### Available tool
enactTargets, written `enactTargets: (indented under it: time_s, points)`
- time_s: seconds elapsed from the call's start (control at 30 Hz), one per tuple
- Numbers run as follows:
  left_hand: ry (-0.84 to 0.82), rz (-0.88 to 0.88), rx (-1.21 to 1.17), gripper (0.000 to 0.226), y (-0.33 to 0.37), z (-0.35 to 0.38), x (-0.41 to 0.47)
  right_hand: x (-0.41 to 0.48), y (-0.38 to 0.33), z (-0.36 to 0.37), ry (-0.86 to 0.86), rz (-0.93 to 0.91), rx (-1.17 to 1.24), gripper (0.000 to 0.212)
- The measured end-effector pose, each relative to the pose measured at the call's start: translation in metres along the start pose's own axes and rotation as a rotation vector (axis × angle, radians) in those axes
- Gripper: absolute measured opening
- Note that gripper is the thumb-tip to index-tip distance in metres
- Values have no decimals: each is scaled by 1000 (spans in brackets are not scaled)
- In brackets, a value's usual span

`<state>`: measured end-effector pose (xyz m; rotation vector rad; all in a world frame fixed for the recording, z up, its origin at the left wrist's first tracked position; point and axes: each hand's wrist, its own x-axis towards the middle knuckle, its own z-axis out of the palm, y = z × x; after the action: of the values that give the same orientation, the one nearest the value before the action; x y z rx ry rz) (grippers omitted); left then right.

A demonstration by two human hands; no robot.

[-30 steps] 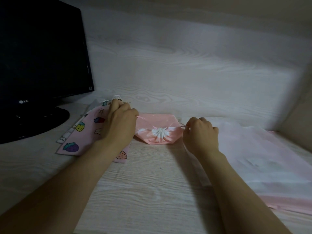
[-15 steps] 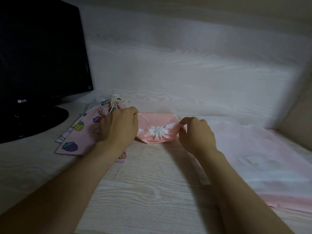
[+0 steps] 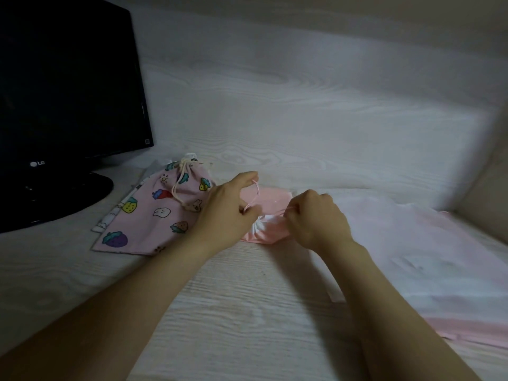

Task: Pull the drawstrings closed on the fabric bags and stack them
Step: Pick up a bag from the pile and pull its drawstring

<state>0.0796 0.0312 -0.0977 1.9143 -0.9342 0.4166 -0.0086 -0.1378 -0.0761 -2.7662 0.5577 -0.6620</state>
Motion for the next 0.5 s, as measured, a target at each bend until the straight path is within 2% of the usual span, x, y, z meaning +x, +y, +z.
enactTargets:
  time_s: [0.13,0.17,0.27,0.33,0.43,0.5]
  points:
    - [-60,-13,-17,78,0,0,-1,-2,-6,-12,130,73,267,29]
    - [-65,-24,-27,80,1,0,-2,-4,-8,-16,109,96,427,30]
    - [-84,-74,-88,88,2,1,-2,-7,-13,-28,-99,238,1024,29]
    - [-91,-108,-160,93,3,2,-1,-9,-14,-31,-169,286,1242,23]
    - [-106,-154,-259,94,7,0,-2,-5,-13,-26,-45,317,1300,19]
    - [-122,-192,-341,96,12,-1,-3,-1,-10,-17,47,279,1090,27]
